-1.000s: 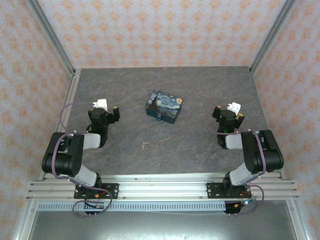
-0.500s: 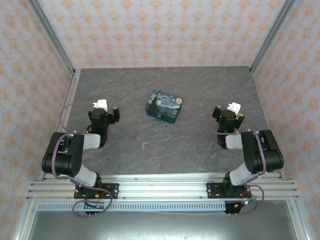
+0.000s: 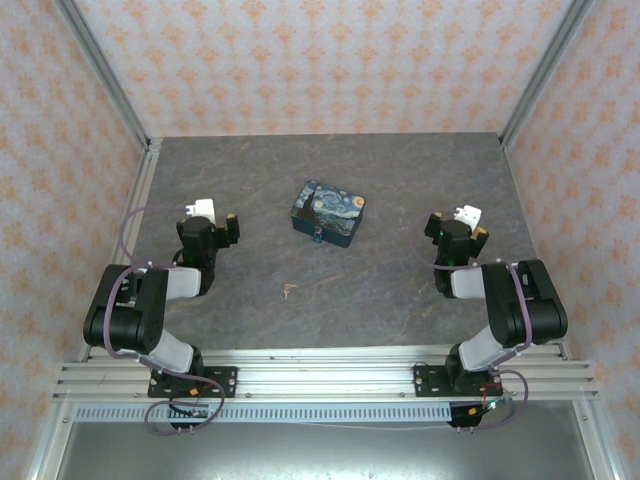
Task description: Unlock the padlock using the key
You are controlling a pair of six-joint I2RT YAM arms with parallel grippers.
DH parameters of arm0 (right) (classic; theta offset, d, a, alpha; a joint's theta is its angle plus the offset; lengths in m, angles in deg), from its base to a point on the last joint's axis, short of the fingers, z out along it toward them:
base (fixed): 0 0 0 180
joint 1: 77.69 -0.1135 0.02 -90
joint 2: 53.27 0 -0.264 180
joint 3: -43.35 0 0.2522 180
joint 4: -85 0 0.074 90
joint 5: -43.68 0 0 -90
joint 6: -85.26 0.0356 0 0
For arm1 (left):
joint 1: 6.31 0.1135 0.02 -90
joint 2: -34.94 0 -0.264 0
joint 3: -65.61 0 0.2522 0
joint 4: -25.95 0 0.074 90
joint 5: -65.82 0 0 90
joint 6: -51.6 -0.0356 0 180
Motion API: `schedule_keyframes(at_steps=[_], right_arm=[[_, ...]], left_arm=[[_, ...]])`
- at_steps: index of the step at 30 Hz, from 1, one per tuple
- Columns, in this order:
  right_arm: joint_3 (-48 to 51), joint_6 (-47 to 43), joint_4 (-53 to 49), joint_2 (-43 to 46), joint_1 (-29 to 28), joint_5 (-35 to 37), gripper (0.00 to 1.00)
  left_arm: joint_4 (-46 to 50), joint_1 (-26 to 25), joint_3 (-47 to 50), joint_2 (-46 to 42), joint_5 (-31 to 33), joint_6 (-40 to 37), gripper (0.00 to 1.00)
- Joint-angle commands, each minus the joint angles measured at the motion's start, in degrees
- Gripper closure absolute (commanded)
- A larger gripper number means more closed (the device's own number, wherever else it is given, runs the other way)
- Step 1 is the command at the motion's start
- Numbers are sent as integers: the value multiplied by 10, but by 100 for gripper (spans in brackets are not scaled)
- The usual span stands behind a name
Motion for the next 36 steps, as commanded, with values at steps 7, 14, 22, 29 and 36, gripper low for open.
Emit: schedule_keyframes(at_steps=[7, 14, 22, 29, 36], right_arm=[[6, 7, -3, 14, 4, -4, 0], [-44, -2, -162, 88, 4, -37, 0], [-202, 171, -550, 153, 1, -81, 15], [-209, 261, -688, 202, -120, -117, 27], [-202, 285, -697, 183, -281, -166, 42]], left_arm=[[150, -2, -58, -48, -26, -18, 3], [401, -24, -151, -109, -87, 5, 19], [731, -131, -249, -157, -118, 100, 31], [737, -183, -147, -232, -138, 318, 44], [730, -213, -115, -248, -195, 275, 47]])
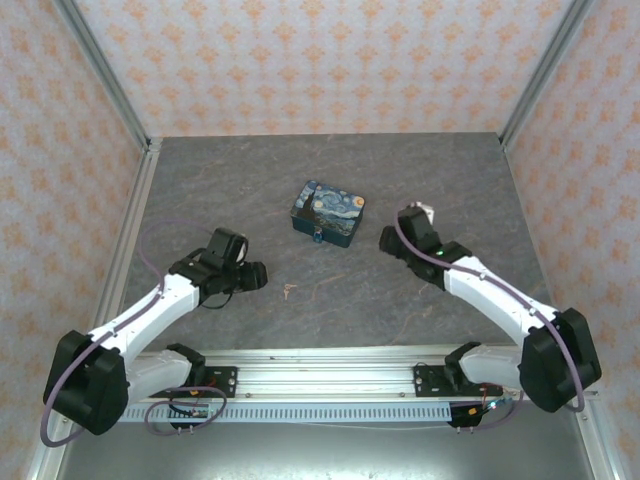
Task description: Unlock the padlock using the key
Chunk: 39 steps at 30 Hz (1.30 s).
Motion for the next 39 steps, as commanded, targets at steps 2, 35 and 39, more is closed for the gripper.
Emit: schedule_keyframes(at_steps=[2, 35, 39], right_arm=[[19, 43, -5, -29, -52, -34, 43], [68, 91, -33, 31, -82, 56, 42], [72, 93, -35, 32, -81, 60, 42]], left_arm=[[7, -35, 2, -26, -8, -39, 46], [70, -188, -202, 314, 129, -178, 60], [62, -188, -197, 318, 140, -170, 60]])
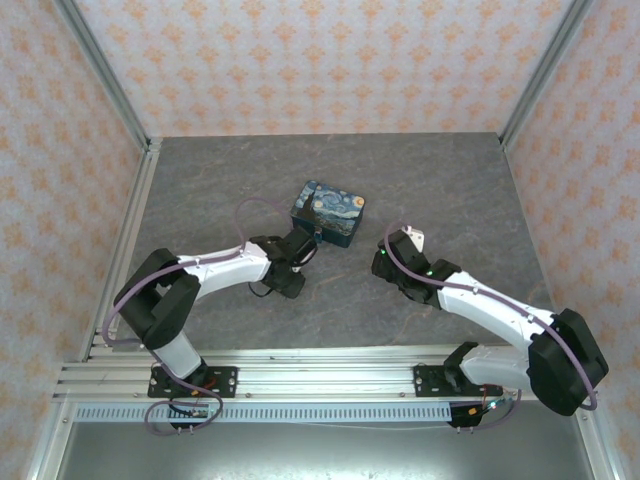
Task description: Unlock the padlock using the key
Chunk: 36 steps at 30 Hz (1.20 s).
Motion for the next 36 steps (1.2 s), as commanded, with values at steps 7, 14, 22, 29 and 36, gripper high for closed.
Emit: schedule_keyframes(at_steps=[7, 14, 22, 29, 36], right_arm=[[4, -1, -22, 13, -3, 23, 42], [1, -2, -24, 15, -3, 24, 42], [-2, 8, -14, 21, -3, 17, 42], [-5, 21, -10, 36, -3, 3, 43], [6, 61, 31, 53, -2, -55, 44]], left_arm=[[0, -5, -2, 22, 18, 12, 62], [-8, -5, 11, 26, 12, 13, 75], [-18, -5, 23, 4, -6, 5, 96], [-35, -4, 36, -22, -16, -5, 100], [-67, -3, 61, -72, -35, -16, 100]])
